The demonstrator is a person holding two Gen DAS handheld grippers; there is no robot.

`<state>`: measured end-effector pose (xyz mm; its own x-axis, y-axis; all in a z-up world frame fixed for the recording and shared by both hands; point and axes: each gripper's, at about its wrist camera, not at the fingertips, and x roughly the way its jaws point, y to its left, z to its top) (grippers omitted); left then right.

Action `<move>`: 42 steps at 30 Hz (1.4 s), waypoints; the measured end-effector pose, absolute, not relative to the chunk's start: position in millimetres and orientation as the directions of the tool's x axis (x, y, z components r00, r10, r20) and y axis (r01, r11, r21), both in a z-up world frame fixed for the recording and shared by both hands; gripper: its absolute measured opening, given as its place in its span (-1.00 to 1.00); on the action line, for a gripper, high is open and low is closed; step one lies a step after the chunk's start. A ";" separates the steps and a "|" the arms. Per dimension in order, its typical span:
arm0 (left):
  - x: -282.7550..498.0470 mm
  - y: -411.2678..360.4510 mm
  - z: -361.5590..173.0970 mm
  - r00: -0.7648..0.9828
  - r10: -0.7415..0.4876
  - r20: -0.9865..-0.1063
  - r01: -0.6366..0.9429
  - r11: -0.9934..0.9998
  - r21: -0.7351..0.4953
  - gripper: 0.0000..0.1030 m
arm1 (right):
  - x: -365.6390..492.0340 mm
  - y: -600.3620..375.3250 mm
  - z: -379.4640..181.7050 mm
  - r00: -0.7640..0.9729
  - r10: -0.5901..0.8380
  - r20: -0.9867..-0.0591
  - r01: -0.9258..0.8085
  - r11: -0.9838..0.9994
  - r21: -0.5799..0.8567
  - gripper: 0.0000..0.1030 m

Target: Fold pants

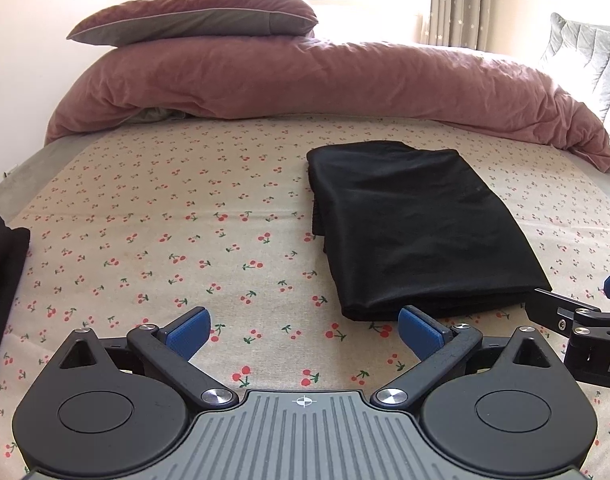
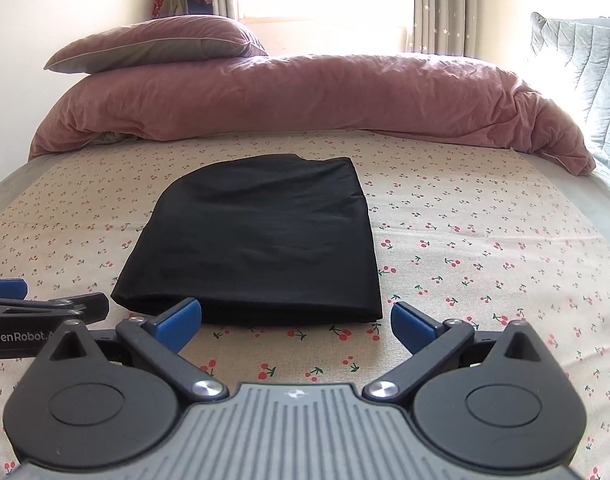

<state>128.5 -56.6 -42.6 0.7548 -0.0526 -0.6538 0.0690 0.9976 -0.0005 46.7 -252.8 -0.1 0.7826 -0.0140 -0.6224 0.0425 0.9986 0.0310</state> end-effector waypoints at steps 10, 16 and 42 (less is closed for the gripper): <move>128.9 -58.6 -44.8 0.753 -0.046 -0.656 0.069 0.998 0.008 1.00 | 46.6 -251.0 -1.2 0.781 -0.017 -0.625 0.039 0.999 0.021 0.96; 129.4 -57.8 -45.0 0.750 -0.051 -0.660 0.068 0.998 0.001 1.00 | 46.0 -249.7 -0.3 0.784 -0.024 -0.620 0.042 0.999 0.015 0.96; 130.0 -59.1 -48.0 0.742 -0.056 -0.668 0.082 0.997 0.007 1.00 | 47.0 -245.3 -3.0 0.779 -0.036 -0.625 0.051 0.999 0.006 0.96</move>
<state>130.0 -59.1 -48.0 0.7421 -0.0560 -0.6679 0.0815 0.9966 0.0070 47.0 -245.3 -3.0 0.7794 -0.0361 -0.6255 0.0508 0.9987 0.0057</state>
